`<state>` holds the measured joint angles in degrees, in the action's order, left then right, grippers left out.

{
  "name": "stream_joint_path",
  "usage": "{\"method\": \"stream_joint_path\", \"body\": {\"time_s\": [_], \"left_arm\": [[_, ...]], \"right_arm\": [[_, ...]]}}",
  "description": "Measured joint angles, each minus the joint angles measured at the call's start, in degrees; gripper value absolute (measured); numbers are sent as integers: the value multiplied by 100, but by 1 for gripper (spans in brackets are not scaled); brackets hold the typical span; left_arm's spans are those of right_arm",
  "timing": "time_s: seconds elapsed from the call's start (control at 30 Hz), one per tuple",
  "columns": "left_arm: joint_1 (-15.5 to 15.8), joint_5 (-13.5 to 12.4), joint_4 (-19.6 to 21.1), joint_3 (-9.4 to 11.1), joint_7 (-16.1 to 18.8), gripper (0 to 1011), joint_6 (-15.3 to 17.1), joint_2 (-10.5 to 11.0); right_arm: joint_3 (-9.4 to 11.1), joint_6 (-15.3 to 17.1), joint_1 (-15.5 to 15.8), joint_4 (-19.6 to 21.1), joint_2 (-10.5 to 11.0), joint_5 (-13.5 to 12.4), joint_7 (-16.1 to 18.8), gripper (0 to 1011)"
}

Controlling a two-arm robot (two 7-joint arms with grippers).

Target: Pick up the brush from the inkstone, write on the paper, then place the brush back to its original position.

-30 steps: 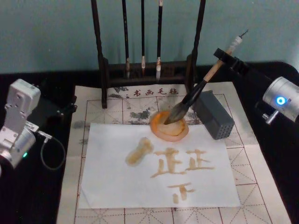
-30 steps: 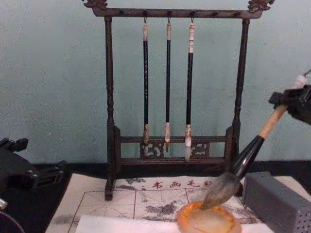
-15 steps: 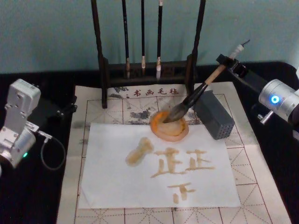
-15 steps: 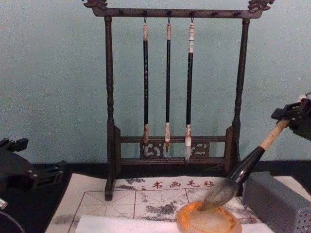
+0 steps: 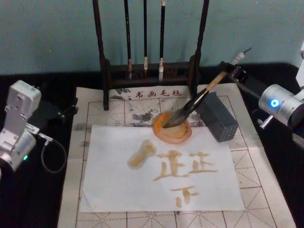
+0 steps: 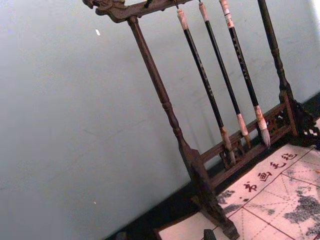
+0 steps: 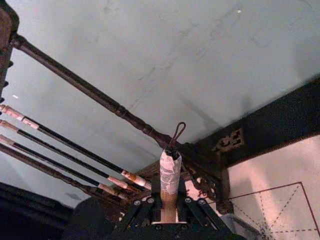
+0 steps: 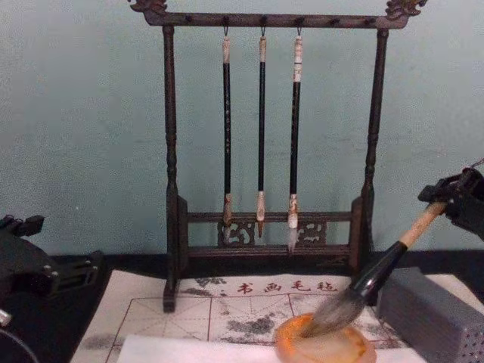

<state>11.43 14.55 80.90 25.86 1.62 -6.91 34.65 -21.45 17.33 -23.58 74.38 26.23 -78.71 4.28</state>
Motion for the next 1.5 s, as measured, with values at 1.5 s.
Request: {"method": "stream_joint_path", "body": {"time_s": [1.5], "left_arm": [[0, 0, 0, 0, 0, 1001, 0, 0]], "right_arm": [[-531, -306, -187, -264, 120, -505, -335, 189]]}}
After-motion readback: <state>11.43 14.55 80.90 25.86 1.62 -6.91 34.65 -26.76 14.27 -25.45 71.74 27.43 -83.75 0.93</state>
